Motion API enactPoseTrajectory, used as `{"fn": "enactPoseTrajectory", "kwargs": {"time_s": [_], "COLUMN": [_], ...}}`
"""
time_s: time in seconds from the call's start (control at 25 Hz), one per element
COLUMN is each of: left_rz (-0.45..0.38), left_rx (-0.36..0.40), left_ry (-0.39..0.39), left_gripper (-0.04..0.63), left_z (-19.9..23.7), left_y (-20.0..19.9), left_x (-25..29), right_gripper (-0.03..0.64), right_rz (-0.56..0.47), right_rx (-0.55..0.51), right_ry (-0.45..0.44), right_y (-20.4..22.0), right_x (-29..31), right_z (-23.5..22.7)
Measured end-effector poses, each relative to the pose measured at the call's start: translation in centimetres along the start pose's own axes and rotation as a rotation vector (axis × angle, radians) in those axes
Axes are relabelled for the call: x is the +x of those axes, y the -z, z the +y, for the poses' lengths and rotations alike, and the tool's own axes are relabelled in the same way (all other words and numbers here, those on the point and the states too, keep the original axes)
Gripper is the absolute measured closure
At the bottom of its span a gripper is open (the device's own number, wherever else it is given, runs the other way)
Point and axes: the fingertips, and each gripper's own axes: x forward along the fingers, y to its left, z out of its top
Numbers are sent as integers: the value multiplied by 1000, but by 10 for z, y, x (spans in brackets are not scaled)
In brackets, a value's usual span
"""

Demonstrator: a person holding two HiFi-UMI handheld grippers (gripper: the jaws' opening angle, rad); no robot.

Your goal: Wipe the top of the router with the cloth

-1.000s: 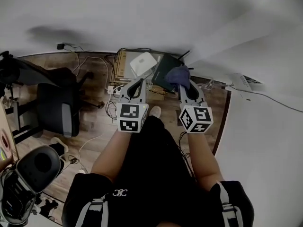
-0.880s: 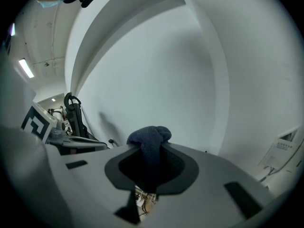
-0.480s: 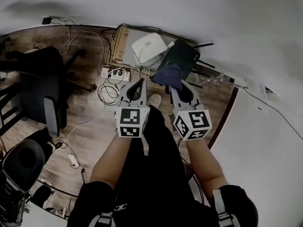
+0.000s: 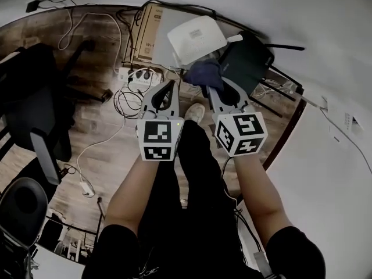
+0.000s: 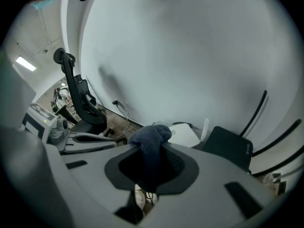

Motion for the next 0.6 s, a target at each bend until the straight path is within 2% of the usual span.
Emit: {"fn": "enactPoseTrajectory", "kwargs": {"time_s": [0.16,0.24,0.6], "left_rz": [23,35,64], "left_rx": [-79,-95,-50], "left_ry": [-31,-40,-47], "left_gripper": [601,601,601], "left_z": [28,40,74], "left_y": [21,28,34], "left_x": [10,12,22], "right_gripper": [577,577,575], "right_rz": [76,91,173], "right_rx": [-23,-39,-65], "right_ry": [27,26,-8], "right_y": [21,26,36], "right_x": [40,54,111], "right_z": [-14,-17,-14]}}
